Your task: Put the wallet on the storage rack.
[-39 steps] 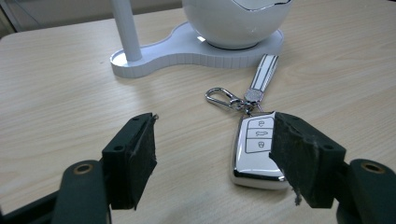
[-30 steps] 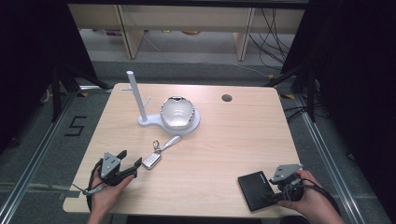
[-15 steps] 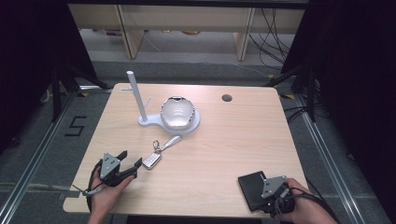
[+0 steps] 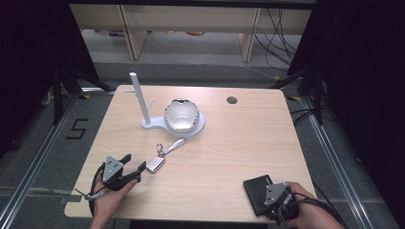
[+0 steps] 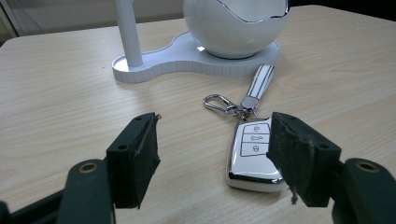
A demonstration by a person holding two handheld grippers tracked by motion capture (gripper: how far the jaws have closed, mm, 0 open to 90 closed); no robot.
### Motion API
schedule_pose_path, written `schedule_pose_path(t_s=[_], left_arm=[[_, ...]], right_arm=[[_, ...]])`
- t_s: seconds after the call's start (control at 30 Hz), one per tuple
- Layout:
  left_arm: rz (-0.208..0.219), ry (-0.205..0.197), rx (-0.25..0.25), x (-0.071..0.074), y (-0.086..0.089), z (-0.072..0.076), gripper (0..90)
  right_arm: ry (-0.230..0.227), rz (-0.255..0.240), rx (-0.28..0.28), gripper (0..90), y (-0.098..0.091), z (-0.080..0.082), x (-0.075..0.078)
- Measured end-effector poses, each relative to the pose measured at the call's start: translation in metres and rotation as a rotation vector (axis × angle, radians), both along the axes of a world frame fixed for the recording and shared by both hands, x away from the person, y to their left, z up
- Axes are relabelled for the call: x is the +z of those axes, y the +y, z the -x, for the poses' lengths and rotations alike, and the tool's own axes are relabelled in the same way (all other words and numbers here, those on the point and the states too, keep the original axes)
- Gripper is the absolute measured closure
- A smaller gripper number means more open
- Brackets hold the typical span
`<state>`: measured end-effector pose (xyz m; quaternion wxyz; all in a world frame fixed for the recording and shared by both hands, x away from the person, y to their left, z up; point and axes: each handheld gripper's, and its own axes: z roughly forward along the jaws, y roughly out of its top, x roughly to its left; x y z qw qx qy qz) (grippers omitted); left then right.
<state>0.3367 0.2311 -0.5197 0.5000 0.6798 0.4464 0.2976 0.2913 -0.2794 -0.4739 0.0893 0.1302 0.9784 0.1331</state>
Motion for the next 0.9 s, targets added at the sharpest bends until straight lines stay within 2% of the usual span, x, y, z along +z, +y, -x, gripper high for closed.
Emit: schedule_pose_path(t_s=[0.13,0.2,0.23,0.3,0.33,0.4,0.5,0.6,0.7,0.73,0.83,0.87,0.9], left_arm=[[-0.006,0.005,-0.001,-0.0001,-0.0002,0.0,32.5],[-0.01,0.013,0.002,-0.0002,-0.0001,-0.0001,32.5],[-0.01,0.014,0.003,-0.0005,-0.0003,-0.0002,32.6],[-0.004,0.01,-0.002,-0.0014,-0.0007,-0.0008,32.7],[-0.006,0.009,-0.004,-0.0013,-0.0008,-0.0006,32.6],[-0.008,0.014,-0.001,-0.001,-0.0011,0.0004,32.7],[-0.005,0.01,-0.005,-0.0021,-0.0006,-0.0001,32.7],[-0.012,0.017,-0.004,-0.0024,-0.0007,0.0,32.7],[-0.018,0.021,-0.007,-0.0028,-0.0015,0.0004,32.7],[-0.016,0.016,-0.012,-0.003,-0.0015,0.0,32.7],[-0.015,0.015,-0.005,-0.0024,-0.0013,0.0004,32.7],[-0.008,0.014,-0.003,-0.0023,-0.0009,0.0003,32.8],[-0.009,0.011,-0.005,-0.0024,-0.0004,0.0001,32.8]], right_arm=[[0.0,0.026,0.014,34.8,0.0024,-0.0018,-0.0018],[0.016,0.037,0.04,36.0,0.0032,-0.0021,-0.0028],[-0.021,0.051,0.044,38.0,0.0034,-0.001,-0.0031],[-0.023,0.07,0.061,39.8,0.0052,-0.0007,-0.0025],[-0.044,0.086,0.073,41.2,0.0057,-0.0021,-0.0026],[-0.057,0.104,0.089,44.4,0.0063,-0.0021,-0.002],[-0.059,0.112,0.091,48.0,0.0053,-0.0015,-0.0017],[-0.072,0.12,0.14,53.8,0.006,-0.0033,-0.0007],[-0.052,0.132,0.146,63.2,0.007,-0.0029,0.0016],[-0.074,0.113,0.185,68.4,0.008,-0.0046,0.0023],[-0.073,0.093,0.148,76.1,0.0085,-0.0022,0.0042],[-0.074,0.076,0.165,76.8,0.0084,-0.0042,0.0041],[-0.074,0.069,0.155,78.2,0.0078,-0.0043,0.0043]])
